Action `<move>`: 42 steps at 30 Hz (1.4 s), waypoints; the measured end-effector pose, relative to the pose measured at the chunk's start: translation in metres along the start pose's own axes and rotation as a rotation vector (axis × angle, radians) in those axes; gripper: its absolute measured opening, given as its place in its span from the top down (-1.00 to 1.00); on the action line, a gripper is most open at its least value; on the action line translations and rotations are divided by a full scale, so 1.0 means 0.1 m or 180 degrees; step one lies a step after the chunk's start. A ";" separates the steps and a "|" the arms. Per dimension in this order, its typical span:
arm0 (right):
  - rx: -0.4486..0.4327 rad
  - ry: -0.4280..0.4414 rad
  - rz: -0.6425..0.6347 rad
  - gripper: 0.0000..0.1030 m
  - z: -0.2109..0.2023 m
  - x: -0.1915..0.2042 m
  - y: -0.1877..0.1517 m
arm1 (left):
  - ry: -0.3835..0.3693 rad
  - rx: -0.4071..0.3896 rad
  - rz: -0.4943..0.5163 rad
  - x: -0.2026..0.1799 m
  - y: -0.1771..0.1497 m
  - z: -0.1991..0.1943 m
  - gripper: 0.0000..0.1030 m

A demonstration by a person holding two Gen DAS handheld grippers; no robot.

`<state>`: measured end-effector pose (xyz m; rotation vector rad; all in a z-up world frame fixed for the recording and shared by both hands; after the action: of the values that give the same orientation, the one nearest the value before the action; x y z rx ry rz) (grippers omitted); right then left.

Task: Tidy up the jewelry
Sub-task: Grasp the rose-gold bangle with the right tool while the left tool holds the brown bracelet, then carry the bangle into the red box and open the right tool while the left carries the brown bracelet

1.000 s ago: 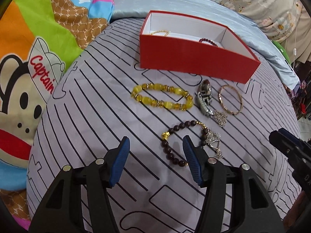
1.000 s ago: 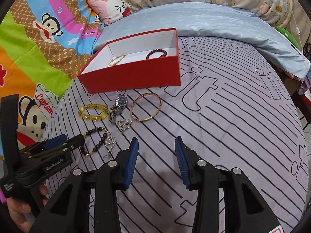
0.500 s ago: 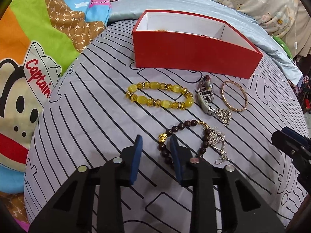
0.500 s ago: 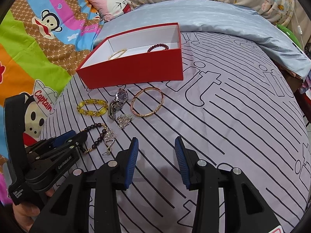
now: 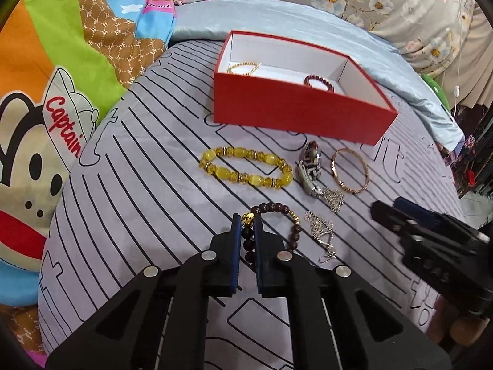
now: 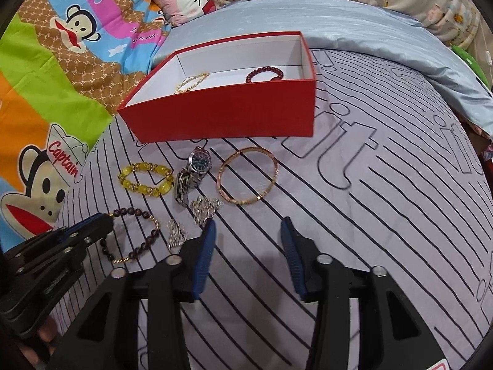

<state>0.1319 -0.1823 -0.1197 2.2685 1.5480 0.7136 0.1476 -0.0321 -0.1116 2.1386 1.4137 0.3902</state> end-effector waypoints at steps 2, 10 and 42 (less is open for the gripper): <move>0.0003 -0.0002 -0.0027 0.01 0.08 0.05 0.05 | -0.0012 -0.0025 -0.0010 0.01 0.03 -0.04 0.85; 0.0040 -0.0119 -0.0072 -0.09 0.36 0.09 0.17 | -0.0005 0.0046 -0.0070 0.08 0.02 0.03 0.85; -0.0247 -0.0056 0.0069 -0.03 -0.06 -0.11 0.19 | -0.0163 -0.0101 -0.0045 -0.04 0.13 -0.18 0.85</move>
<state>0.1395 -0.1998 -0.1077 2.2322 1.4641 0.7443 0.1461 -0.0349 -0.0889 2.0975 1.3843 0.3479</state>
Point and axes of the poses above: each gripper's, at about its wrist camera, not at the fingertips, and z roughly the way its jaws point, x to its left, y to its top, the point moved 6 cm from there along z, roughly the way its jaws point, and after that the axes turned 10 degrees about z, right-handed, at the moved point
